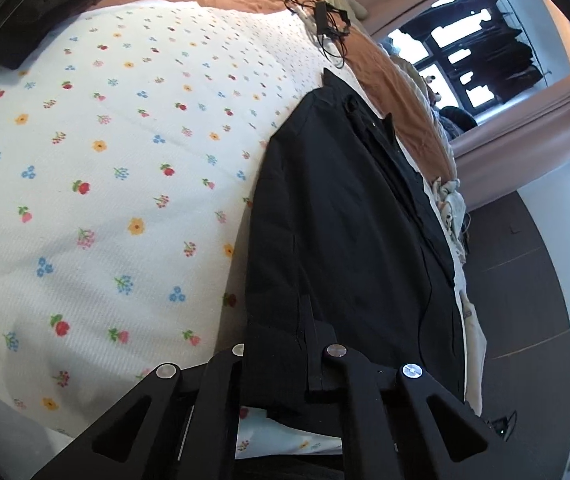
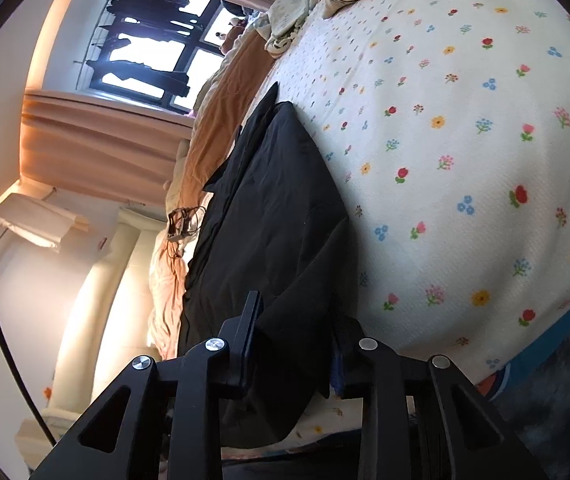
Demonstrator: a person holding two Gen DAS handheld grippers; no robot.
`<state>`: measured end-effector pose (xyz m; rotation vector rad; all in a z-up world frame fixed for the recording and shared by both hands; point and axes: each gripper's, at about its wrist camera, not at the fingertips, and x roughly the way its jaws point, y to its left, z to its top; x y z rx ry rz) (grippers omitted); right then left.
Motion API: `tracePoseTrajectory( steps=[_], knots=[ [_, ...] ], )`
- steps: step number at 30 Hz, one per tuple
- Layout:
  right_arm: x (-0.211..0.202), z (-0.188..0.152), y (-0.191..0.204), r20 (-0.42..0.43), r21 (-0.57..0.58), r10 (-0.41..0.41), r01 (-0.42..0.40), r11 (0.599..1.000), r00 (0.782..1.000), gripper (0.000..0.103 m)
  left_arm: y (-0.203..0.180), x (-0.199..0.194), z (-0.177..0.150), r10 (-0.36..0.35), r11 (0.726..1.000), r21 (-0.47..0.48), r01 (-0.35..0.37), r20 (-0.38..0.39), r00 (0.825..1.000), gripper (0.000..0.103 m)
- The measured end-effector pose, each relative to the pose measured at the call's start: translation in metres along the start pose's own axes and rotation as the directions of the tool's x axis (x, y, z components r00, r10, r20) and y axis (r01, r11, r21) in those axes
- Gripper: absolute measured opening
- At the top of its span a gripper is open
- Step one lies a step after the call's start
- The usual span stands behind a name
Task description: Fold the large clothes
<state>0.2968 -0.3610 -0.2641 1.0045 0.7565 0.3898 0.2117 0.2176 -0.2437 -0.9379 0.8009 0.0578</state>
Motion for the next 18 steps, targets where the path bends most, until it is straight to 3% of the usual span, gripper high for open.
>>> tracePoseTrajectory(
  steps=[5, 7, 10, 18],
  knots=[
    [-0.016, 0.0, 0.009, 0.006, -0.034, 0.04, -0.04, 0.999, 0.999, 0.025, 0.002, -0.018, -0.001, -0.036, 0.999, -0.014, 0.036, 0.036, 0.999, 0.002],
    [-0.022, -0.003, 0.014, 0.006, -0.047, 0.067, -0.067, 0.997, 0.998, 0.017, 0.001, -0.027, -0.003, -0.062, 0.998, -0.022, 0.063, 0.051, 0.997, 0.001],
    [-0.034, -0.008, 0.025, 0.017, -0.079, 0.106, -0.105, 0.991, 0.994, 0.012, -0.005, -0.043, -0.005, -0.09, 0.996, -0.011, 0.091, 0.08, 0.993, 0.001],
    [-0.068, -0.007, 0.058, 0.061, -0.099, 0.2, -0.194, 0.976, 0.978, 0.01, -0.03, -0.095, -0.013, -0.172, 0.985, 0.031, 0.169, 0.129, 0.977, 0.001]
  ],
)
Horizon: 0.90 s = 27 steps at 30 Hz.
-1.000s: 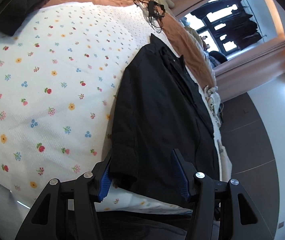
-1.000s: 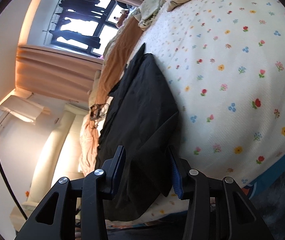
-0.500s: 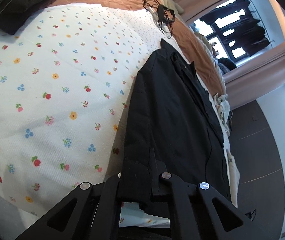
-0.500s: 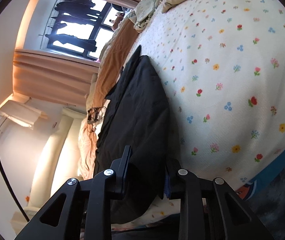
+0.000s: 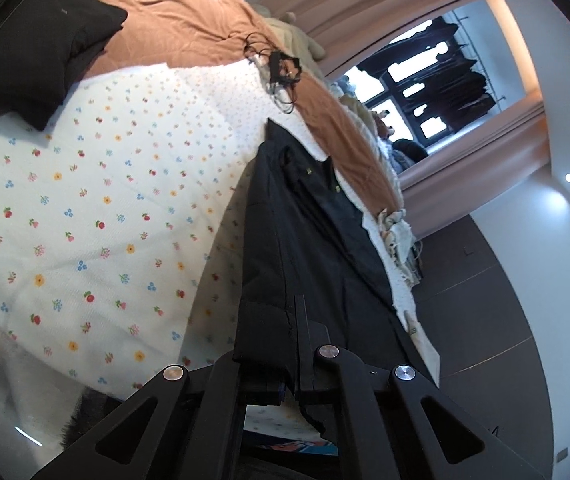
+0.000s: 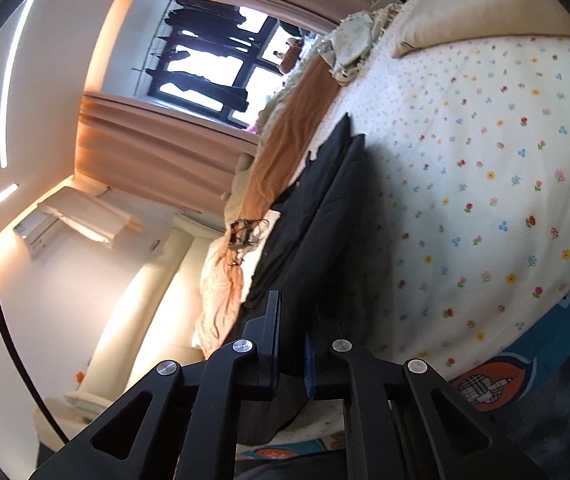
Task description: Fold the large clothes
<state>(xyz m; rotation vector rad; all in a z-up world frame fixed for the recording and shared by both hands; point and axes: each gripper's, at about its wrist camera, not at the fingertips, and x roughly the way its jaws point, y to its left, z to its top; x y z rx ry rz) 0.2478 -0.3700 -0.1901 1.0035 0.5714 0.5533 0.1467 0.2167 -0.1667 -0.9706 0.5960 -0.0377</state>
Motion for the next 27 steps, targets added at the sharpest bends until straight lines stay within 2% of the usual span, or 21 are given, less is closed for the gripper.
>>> tracePoseTrajectory(
  steps=[10, 20, 27],
  knots=[
    [-0.055, 0.011, 0.057, 0.075, -0.033, 0.099, -0.097, 0.995, 0.992, 0.01, -0.059, -0.082, 0.003, -0.092, 0.996, 0.017, 0.09, 0.09, 0.992, 0.001],
    [-0.103, 0.017, 0.118, 0.133, -0.08, 0.177, -0.168, 0.983, 0.975, 0.01, -0.118, -0.161, 0.0, -0.169, 0.986, 0.036, 0.165, 0.174, 0.97, 0.001],
    [-0.124, 0.02, 0.151, 0.169, -0.116, 0.223, -0.205, 0.972, 0.96, 0.01, -0.144, -0.194, 0.004, -0.231, 0.973, 0.056, 0.224, 0.222, 0.947, 0.001]
  ],
)
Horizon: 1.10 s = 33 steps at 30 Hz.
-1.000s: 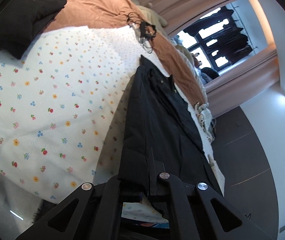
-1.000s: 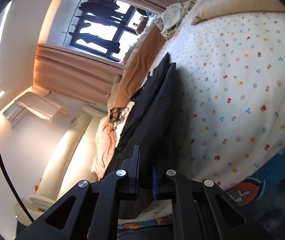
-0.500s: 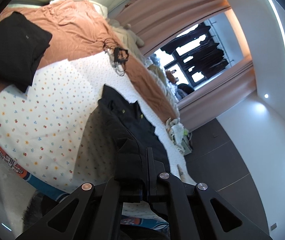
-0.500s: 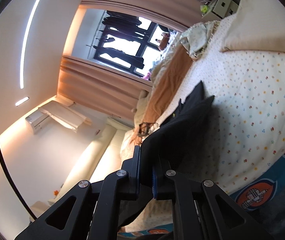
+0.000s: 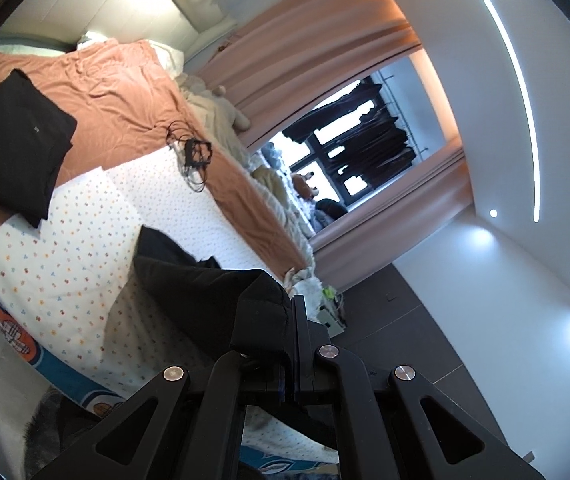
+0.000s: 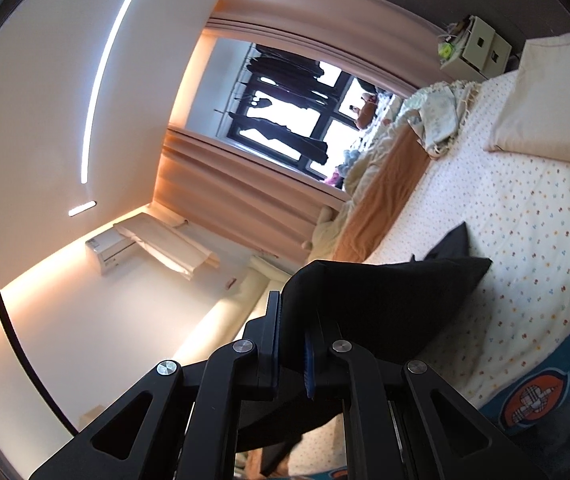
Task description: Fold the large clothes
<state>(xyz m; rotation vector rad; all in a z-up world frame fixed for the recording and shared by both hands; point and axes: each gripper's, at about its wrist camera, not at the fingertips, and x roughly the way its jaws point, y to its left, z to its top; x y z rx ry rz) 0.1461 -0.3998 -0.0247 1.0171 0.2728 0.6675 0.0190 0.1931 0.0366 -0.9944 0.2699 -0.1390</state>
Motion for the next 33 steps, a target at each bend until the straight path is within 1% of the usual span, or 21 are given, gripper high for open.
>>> tracePoseTrajectory(
  steps=[2, 6, 12, 17, 22, 25, 29, 33],
  knots=[
    [0.003, 0.005, 0.008, 0.016, -0.02, 0.001, -0.001, 1.0, 1.0, 0.01, -0.007, 0.0, 0.005, -0.01, 1.0, 0.007, 0.01, 0.006, 1.0, 0.001],
    [0.019, 0.014, 0.006, 0.03, -0.014, -0.009, 0.01, 1.0, 1.0, 0.01, -0.01, 0.013, 0.019, 0.006, 1.0, 0.003, -0.006, -0.007, 1.0, 0.001],
    [0.054, 0.029, -0.012, 0.05, 0.019, -0.035, 0.035, 0.999, 0.998, 0.01, -0.002, 0.055, 0.036, 0.016, 1.0, 0.001, -0.016, -0.013, 1.0, 0.001],
    [0.096, 0.045, -0.03, 0.068, 0.055, -0.058, 0.054, 0.997, 0.996, 0.01, 0.005, 0.094, 0.054, 0.04, 0.999, -0.009, -0.041, -0.014, 0.999, 0.001],
    [0.137, 0.063, -0.043, 0.103, 0.083, -0.082, 0.074, 0.994, 0.991, 0.01, 0.009, 0.139, 0.078, 0.054, 0.999, -0.002, -0.054, -0.013, 0.998, 0.001],
    [0.164, 0.074, -0.055, 0.115, 0.109, -0.102, 0.09, 0.99, 0.988, 0.01, 0.016, 0.173, 0.092, 0.07, 0.998, -0.002, -0.07, -0.024, 0.997, 0.001],
    [0.205, 0.081, -0.077, 0.126, 0.156, -0.143, 0.122, 0.98, 0.982, 0.01, 0.034, 0.226, 0.111, 0.115, 0.993, -0.005, -0.116, -0.057, 0.992, 0.001],
    [0.238, 0.081, -0.116, 0.132, 0.241, -0.194, 0.159, 0.957, 0.972, 0.01, 0.059, 0.271, 0.118, 0.15, 0.988, -0.004, -0.151, -0.091, 0.984, 0.001]
  ],
)
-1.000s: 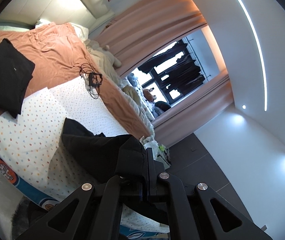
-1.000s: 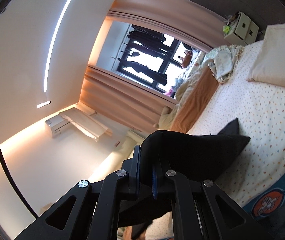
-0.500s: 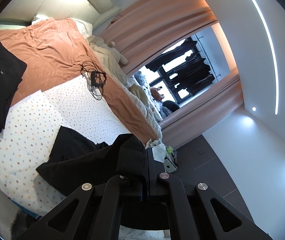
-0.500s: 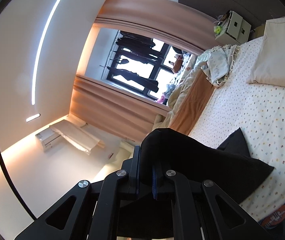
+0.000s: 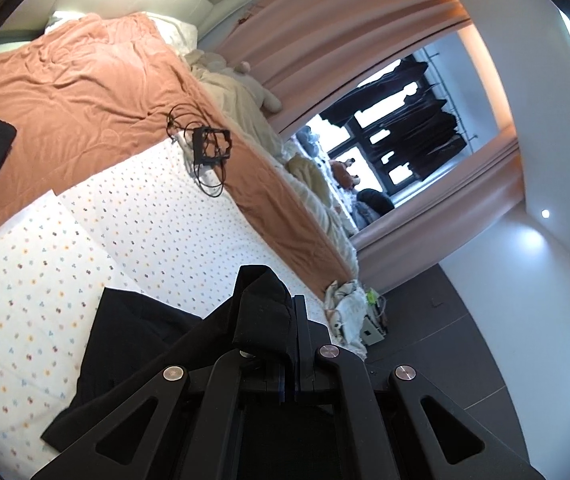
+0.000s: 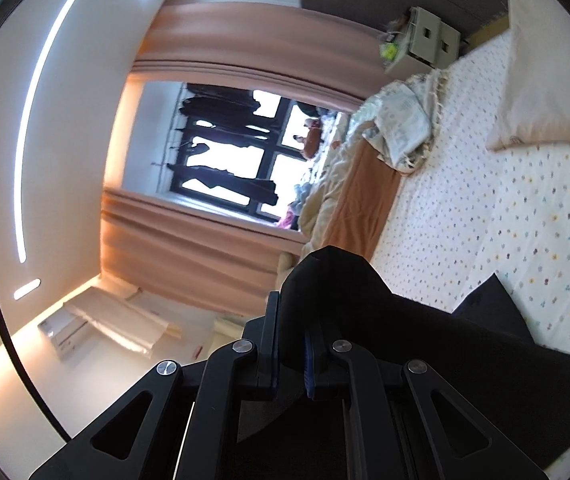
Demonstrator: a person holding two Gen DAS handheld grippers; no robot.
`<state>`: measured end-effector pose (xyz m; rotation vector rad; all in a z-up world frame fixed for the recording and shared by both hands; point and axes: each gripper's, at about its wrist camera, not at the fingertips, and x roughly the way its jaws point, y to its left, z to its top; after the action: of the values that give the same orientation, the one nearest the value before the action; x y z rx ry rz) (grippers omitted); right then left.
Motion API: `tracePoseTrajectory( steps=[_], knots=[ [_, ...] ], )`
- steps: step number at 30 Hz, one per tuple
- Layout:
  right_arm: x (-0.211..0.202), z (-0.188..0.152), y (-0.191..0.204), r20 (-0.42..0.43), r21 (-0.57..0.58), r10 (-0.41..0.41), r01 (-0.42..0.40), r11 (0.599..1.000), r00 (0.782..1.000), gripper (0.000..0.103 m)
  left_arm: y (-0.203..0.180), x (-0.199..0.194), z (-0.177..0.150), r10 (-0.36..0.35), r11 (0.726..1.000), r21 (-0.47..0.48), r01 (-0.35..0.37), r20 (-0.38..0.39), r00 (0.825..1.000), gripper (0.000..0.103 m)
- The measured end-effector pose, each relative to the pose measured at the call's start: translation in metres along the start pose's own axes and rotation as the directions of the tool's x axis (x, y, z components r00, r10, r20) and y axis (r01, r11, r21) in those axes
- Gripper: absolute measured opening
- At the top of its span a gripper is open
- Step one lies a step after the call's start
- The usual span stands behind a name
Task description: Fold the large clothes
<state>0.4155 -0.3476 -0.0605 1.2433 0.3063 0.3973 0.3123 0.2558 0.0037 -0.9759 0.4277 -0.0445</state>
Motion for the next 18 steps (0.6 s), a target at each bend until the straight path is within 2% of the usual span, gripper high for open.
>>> tracePoseTrajectory(
  steps=[4, 11, 14, 17, 18],
  knots=[
    [0.034, -0.004, -0.035, 0.0, 0.039, -0.073, 0.073, 0.997, 0.997, 0.011, 0.026, 0.044, 0.002, 0.056, 0.998, -0.011, -0.056, -0.026, 0.998, 0.001],
    [0.073, -0.014, -0.084, -0.056, 0.018, -0.178, 0.18, 0.984, 0.982, 0.011, 0.085, 0.105, -0.004, 0.163, 0.985, -0.049, -0.167, -0.078, 0.983, 0.001],
    [0.088, -0.016, -0.101, -0.097, 0.037, -0.229, 0.233, 0.972, 0.969, 0.011, 0.103, 0.126, -0.006, 0.19, 0.979, -0.062, -0.196, -0.097, 0.977, 0.001],
    [0.102, -0.018, -0.106, -0.129, 0.009, -0.286, 0.289, 0.957, 0.95, 0.011, 0.12, 0.146, -0.009, 0.211, 0.971, -0.087, -0.221, -0.111, 0.971, 0.001],
    [0.106, -0.018, -0.105, -0.143, -0.007, -0.308, 0.311, 0.951, 0.94, 0.015, 0.123, 0.15, -0.009, 0.217, 0.968, -0.1, -0.229, -0.117, 0.969, 0.001]
  ],
)
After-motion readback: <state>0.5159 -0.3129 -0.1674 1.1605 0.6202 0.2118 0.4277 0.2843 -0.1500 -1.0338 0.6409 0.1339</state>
